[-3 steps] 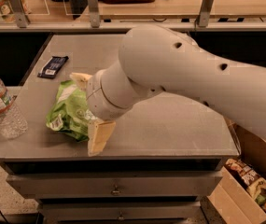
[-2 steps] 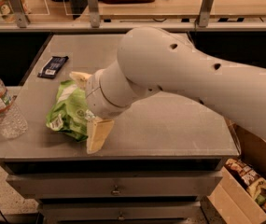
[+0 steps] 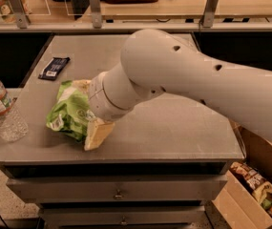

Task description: Pick green rice chip bag

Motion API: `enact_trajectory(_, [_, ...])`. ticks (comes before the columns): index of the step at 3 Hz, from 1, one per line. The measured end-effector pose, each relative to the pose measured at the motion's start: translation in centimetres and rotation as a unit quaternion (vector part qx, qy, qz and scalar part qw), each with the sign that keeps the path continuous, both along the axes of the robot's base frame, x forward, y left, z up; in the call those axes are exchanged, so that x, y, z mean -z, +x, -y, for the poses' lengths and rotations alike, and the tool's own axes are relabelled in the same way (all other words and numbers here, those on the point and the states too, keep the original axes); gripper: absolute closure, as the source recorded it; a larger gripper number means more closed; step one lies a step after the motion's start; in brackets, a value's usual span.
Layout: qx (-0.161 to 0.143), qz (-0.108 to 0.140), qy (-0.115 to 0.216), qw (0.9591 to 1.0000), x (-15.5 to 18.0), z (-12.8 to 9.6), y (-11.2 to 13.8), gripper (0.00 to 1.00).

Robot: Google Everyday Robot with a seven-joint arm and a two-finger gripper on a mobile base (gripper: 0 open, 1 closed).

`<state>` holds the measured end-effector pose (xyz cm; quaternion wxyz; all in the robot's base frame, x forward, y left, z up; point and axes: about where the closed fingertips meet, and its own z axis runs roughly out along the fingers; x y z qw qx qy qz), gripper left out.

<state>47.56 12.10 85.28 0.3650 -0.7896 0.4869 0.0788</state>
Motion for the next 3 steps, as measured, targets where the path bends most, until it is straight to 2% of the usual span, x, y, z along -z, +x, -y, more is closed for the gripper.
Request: enact_trajectory(3, [-0.035, -0.015, -0.005, 0.9993, 0.67, 0.04, -0.15, 0.85])
